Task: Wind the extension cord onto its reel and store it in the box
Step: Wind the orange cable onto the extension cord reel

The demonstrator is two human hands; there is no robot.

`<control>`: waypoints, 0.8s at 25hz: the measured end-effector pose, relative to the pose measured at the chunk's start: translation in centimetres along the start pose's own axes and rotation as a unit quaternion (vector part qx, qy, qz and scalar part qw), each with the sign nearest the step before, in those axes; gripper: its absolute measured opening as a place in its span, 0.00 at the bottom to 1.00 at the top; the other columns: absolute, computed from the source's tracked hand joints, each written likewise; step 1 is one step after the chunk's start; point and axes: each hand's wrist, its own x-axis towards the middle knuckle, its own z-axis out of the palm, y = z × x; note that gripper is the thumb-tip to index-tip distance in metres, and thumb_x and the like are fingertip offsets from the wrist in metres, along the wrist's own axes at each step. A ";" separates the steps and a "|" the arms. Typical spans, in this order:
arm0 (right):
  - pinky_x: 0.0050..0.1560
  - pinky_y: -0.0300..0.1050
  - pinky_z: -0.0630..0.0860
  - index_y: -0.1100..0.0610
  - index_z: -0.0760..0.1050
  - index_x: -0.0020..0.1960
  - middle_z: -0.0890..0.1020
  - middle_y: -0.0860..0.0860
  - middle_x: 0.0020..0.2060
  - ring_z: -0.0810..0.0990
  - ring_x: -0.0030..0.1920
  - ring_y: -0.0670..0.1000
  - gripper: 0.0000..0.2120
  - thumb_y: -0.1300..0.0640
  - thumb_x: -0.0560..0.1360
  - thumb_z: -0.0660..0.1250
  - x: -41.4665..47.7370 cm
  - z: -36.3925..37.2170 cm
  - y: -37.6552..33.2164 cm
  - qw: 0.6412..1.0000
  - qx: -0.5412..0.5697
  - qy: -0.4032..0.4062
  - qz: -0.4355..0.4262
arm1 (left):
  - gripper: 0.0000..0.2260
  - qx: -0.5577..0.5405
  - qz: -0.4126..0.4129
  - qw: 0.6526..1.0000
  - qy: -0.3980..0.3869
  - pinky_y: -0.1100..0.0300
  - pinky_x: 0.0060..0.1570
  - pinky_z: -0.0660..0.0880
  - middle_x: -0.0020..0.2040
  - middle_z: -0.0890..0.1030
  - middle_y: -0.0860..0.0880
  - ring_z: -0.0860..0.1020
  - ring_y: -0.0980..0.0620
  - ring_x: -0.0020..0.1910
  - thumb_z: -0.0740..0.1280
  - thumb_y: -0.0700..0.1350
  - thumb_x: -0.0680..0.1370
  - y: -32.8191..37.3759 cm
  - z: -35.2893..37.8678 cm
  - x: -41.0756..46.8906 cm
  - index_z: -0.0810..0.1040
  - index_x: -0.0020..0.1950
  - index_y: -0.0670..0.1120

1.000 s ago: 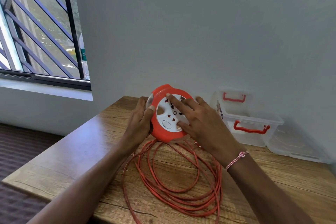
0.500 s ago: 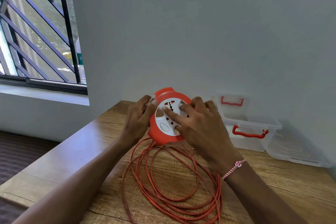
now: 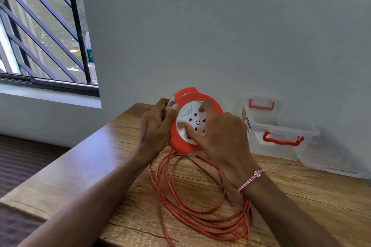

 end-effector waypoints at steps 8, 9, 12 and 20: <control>0.35 0.42 0.81 0.49 0.72 0.65 0.82 0.51 0.56 0.84 0.47 0.50 0.20 0.42 0.78 0.69 0.1 -0.5 2.2 0.994 0.020 -0.026 -0.103 | 0.20 -0.008 -0.028 1.000 0.011 0.49 0.26 0.76 0.32 0.80 0.49 0.81 0.48 0.28 0.61 0.62 0.83 0.0 0.2 -0.3 0.76 0.47 0.45; 0.34 0.44 0.81 0.47 0.72 0.69 0.79 0.52 0.60 0.84 0.51 0.53 0.21 0.43 0.78 0.68 0.2 -0.9 2.7 0.985 -0.028 -0.043 -0.165 | 0.21 -0.015 -0.036 0.999 0.014 0.48 0.26 0.77 0.32 0.81 0.49 0.82 0.48 0.29 0.61 0.62 0.83 0.0 0.1 -0.3 0.77 0.47 0.45; 0.36 0.47 0.80 0.41 0.63 0.78 0.75 0.57 0.67 0.82 0.57 0.57 0.30 0.40 0.78 0.65 0.2 -1.1 3.0 0.953 -0.170 -0.107 -0.225 | 0.22 -0.035 -0.055 0.998 0.007 0.44 0.29 0.81 0.37 0.84 0.46 0.85 0.47 0.32 0.61 0.62 0.82 0.1 0.0 -0.2 0.78 0.51 0.43; 0.32 0.43 0.77 0.50 0.77 0.65 0.86 0.52 0.39 0.84 0.34 0.53 0.32 0.29 0.72 0.67 -0.2 -0.5 1.7 0.998 -0.031 -0.013 -0.045 | 0.22 -0.013 -0.030 0.999 -0.013 0.44 0.26 0.76 0.33 0.81 0.44 0.80 0.45 0.29 0.61 0.62 0.83 0.9 0.6 -0.6 0.77 0.47 0.43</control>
